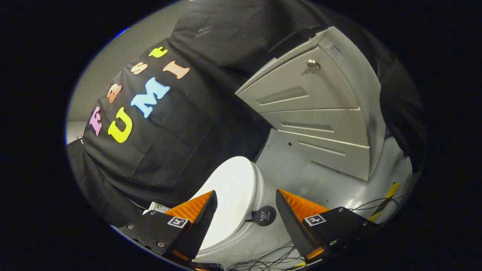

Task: Open the toilet lid.

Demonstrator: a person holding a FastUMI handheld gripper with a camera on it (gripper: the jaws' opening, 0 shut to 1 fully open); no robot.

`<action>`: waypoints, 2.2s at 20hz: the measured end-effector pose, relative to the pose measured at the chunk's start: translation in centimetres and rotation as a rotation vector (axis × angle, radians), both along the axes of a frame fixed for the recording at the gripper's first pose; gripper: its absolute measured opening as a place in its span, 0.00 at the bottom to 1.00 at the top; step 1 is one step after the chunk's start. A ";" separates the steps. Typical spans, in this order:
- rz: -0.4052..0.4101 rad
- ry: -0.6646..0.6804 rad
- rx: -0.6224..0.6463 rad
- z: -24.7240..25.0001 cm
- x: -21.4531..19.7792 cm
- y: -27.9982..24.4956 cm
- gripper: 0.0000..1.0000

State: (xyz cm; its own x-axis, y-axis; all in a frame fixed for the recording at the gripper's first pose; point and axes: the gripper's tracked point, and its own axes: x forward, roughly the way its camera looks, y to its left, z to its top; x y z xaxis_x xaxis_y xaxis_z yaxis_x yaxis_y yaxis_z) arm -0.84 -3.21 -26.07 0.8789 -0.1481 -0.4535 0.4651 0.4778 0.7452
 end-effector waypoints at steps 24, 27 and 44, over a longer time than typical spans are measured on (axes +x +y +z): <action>0.004 0.055 0.385 -6.5 0.6 3.4 0.29; 0.002 0.054 0.401 -6.3 0.7 3.3 0.21; 0.084 0.048 0.215 2.5 2.1 3.6 0.00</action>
State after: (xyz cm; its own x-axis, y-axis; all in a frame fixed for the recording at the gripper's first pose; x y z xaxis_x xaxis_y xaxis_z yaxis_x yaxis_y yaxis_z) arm 1.27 0.35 -23.53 0.8604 0.0291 -0.5087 0.4682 0.3488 0.8118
